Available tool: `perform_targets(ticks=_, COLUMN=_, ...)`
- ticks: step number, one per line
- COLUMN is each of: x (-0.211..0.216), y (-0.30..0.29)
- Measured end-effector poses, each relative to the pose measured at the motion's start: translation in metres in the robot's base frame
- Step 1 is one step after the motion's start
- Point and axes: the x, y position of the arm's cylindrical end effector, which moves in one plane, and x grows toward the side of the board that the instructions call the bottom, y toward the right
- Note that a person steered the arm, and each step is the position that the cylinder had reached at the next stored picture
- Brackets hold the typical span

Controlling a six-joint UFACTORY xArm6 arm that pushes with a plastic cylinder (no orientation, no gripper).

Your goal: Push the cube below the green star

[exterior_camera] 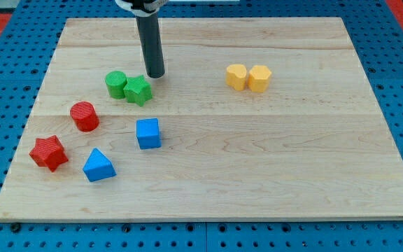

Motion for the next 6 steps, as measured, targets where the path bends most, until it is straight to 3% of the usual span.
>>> perform_targets(ticks=1, x=0.059, y=-0.015)
perform_targets(ticks=2, x=0.069, y=-0.021)
perform_targets(ticks=3, x=0.040, y=0.033)
perform_targets(ticks=4, x=0.084, y=0.080)
perform_targets(ticks=5, x=0.117, y=0.050)
perform_targets(ticks=6, x=0.121, y=-0.004)
